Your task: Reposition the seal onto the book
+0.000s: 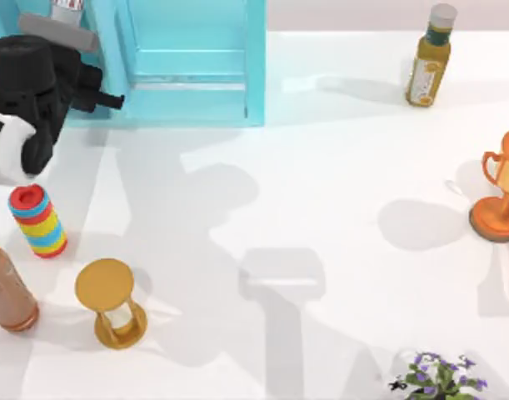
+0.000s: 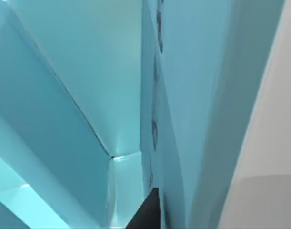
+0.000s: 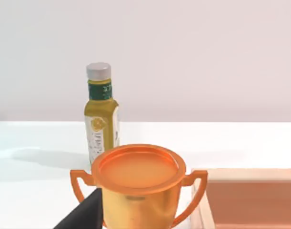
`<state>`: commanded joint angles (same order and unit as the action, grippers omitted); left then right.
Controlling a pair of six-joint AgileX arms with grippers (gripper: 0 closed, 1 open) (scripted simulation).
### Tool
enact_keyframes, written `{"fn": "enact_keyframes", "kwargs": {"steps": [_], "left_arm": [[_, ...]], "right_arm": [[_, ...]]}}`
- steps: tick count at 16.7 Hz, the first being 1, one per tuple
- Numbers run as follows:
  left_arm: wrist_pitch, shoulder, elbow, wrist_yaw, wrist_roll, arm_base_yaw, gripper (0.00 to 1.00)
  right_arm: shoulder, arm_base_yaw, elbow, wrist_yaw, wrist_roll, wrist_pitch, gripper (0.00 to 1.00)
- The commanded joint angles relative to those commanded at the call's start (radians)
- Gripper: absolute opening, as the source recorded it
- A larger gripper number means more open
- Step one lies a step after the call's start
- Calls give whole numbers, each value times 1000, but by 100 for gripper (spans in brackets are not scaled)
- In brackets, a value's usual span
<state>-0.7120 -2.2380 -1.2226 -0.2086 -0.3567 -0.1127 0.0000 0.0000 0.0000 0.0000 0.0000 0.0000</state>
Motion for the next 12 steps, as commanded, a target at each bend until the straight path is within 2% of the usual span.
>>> {"fn": "enact_keyframes", "kwargs": {"steps": [6, 12], "left_arm": [[0, 0, 0, 0, 0, 0, 2], [0, 0, 0, 0, 0, 0, 0]], "right_arm": [[0, 0, 0, 0, 0, 0, 100], [0, 0, 0, 0, 0, 0, 100]]}}
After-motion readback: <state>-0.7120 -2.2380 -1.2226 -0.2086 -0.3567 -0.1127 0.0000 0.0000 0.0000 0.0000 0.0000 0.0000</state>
